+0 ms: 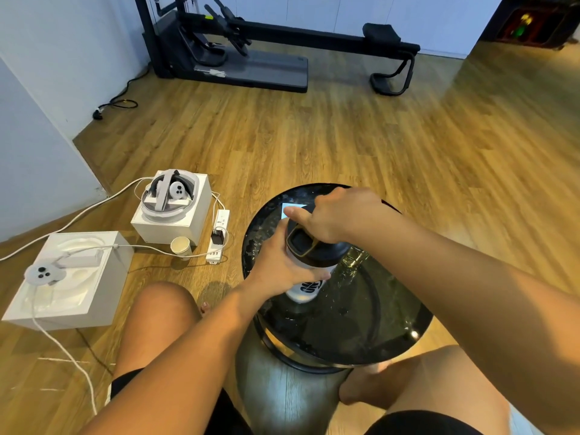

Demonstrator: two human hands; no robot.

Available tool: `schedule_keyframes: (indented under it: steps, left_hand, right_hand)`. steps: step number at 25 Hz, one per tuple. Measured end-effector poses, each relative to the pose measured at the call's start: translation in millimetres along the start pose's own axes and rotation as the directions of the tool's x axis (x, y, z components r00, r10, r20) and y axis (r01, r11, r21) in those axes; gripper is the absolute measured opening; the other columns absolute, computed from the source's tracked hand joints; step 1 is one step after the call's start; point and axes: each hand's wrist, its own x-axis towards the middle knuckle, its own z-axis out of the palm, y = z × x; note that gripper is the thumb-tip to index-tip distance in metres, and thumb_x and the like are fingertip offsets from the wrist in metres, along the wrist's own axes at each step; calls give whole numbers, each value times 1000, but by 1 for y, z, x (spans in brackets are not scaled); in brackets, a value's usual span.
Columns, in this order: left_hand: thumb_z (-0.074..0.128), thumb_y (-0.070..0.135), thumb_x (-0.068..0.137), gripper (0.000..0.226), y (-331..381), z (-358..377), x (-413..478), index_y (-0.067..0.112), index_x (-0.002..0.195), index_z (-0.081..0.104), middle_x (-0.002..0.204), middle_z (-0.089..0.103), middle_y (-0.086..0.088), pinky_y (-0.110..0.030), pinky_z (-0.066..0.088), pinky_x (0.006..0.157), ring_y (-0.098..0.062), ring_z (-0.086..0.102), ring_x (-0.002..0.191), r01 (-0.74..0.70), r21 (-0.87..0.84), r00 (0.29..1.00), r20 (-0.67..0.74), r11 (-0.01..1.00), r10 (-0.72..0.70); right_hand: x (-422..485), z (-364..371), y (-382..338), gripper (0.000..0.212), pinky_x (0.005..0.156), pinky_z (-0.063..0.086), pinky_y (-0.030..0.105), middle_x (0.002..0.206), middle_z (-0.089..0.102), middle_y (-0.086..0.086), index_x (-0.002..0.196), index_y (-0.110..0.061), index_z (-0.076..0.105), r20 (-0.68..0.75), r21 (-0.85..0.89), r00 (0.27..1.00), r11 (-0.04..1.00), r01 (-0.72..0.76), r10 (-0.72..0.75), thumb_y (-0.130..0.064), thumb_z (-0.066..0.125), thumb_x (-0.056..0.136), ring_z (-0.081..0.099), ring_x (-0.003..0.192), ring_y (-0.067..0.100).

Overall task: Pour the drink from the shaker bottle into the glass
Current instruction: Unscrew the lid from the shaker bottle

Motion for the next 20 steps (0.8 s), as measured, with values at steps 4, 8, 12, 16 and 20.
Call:
schedule_keyframes:
  steps: [4,8,12,16,20]
  left_hand:
    - [91,64,39,108,0,0,0,48,130,34,120,63,20,-22,50,95,-5,62,116,-24,-6,1000,-9,1000,24]
    - [93,61,39,112,1,-1,0,44,134,37,117,62,23,-13,45,88,-2,61,113,-29,2,999,-20,1000,29]
    - [91,61,38,114,2,1,1,42,136,35,117,59,28,-13,44,91,-1,57,114,-19,-5,1000,-3,1000,19]
    - [97,54,44,108,-3,1,1,29,137,48,117,58,31,-9,43,90,-1,60,113,-11,13,1000,-3,1000,11]
    - [93,62,37,106,-2,0,1,41,128,42,105,56,34,6,38,77,25,54,102,7,12,999,-31,1000,-7]
  right_hand:
    - [-1,-10,-6,71,66,35,36,130,51,11,142,-18,38,104,62,990,994,94,-100,-66,30,91,51,101,30]
    - [-8,-23,-2,80,68,46,37,135,36,-2,142,-38,35,174,51,925,941,334,-337,-34,76,73,48,104,27]
    - [-10,-13,-2,128,88,46,45,160,-11,-15,147,-51,-11,194,23,900,920,392,-389,-35,86,65,26,137,38]
    - [-4,-5,0,106,83,47,44,154,30,13,153,-28,2,-29,-39,994,994,101,-102,-88,37,73,47,126,38]
    - [-4,-1,0,87,73,45,39,130,51,10,144,-25,27,32,13,985,985,170,-170,-75,52,77,53,99,30]
